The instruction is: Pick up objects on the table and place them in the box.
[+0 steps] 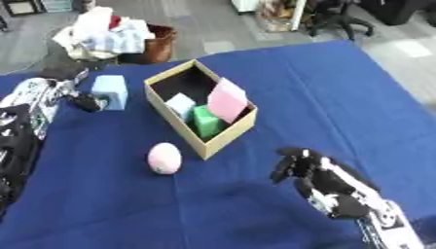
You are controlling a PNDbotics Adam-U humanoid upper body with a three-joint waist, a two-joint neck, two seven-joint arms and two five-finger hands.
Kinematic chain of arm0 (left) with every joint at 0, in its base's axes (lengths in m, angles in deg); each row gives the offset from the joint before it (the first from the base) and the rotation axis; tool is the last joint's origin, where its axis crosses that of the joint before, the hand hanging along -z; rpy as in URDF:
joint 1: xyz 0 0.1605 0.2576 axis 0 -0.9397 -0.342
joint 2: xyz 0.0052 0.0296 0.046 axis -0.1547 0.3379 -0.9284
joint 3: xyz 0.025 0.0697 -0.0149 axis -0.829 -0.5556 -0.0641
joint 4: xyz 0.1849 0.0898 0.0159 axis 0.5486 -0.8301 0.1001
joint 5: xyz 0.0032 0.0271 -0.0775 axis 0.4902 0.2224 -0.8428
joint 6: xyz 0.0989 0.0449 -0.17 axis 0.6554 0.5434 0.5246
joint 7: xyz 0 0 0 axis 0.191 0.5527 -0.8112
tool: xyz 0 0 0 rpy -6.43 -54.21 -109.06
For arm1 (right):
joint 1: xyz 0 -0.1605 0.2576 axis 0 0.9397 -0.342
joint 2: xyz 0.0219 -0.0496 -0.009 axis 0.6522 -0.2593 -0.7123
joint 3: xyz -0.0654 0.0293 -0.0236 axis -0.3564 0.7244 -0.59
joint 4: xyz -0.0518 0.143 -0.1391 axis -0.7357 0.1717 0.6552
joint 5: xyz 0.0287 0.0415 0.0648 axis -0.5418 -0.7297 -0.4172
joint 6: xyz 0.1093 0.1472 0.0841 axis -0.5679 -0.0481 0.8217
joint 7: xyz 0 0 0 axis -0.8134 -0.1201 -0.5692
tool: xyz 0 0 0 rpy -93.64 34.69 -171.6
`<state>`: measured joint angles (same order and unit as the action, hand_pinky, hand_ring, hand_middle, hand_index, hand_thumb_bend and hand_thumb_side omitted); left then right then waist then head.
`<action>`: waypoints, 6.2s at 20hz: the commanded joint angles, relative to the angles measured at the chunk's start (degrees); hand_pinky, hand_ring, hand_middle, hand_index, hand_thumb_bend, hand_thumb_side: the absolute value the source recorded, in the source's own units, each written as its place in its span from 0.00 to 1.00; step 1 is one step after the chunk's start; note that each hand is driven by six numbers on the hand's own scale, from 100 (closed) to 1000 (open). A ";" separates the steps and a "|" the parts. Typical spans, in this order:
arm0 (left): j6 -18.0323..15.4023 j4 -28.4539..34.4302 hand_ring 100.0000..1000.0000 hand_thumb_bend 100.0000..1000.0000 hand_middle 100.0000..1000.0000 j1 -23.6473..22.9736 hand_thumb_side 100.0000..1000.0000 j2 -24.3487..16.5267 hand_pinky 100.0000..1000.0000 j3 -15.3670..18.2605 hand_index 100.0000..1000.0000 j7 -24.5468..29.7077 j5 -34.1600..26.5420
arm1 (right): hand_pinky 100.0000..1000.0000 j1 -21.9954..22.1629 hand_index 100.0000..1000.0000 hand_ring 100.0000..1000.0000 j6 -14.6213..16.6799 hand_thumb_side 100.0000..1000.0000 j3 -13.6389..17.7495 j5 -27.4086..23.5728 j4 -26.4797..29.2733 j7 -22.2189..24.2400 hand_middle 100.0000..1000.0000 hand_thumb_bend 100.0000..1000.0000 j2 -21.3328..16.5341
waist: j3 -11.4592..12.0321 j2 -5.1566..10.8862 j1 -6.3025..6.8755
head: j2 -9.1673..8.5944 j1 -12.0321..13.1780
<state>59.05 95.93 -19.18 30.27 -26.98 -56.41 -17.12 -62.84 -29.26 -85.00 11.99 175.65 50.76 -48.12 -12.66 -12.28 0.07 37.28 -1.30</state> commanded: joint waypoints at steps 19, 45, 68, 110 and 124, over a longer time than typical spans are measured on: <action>-2.66 9.46 0.59 0.00 0.48 1.85 0.17 -3.68 0.75 -1.85 0.69 -4.30 -6.19 | 0.64 -0.41 0.90 0.68 0.54 0.37 0.56 0.10 0.51 0.35 0.61 0.00 -0.75 | 0.14 0.69 -0.68 | -0.57 -0.42; -10.49 14.34 0.67 0.03 0.64 1.88 0.21 3.88 0.77 -10.42 0.82 0.47 -6.56 | 0.64 -0.49 0.90 0.68 0.23 0.37 0.15 -0.10 0.68 0.98 0.61 0.00 -0.48 | -0.88 0.92 -0.24 | -0.74 -0.14; -14.88 32.85 0.72 0.11 0.70 -1.79 0.17 -6.12 0.81 -12.54 0.87 5.21 -24.08 | 0.64 -0.35 0.90 0.68 0.42 0.37 0.72 0.22 0.57 0.45 0.61 0.00 -0.88 | 0.27 1.02 -0.26 | -0.77 -1.12; -23.67 38.74 0.68 0.11 0.60 -12.90 0.29 -8.21 0.78 -31.88 0.80 24.38 -28.15 | 0.64 -0.46 0.90 0.68 0.50 0.37 0.64 0.39 0.28 0.03 0.61 0.00 -1.13 | 0.93 1.35 -0.28 | -0.71 -1.81; -21.10 40.24 0.48 0.00 0.27 -11.70 0.19 -9.21 0.70 -28.36 0.48 11.75 -27.51 | 0.64 -0.35 0.90 0.68 0.55 0.37 0.87 0.46 0.24 -0.20 0.61 0.00 -1.17 | 1.06 1.33 -0.32 | -0.83 -2.07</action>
<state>37.59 134.32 -32.45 22.94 -56.77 -43.88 -43.84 -62.84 -29.12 -84.47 12.44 175.30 50.37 -48.40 -11.63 -12.22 -0.03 37.15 -3.17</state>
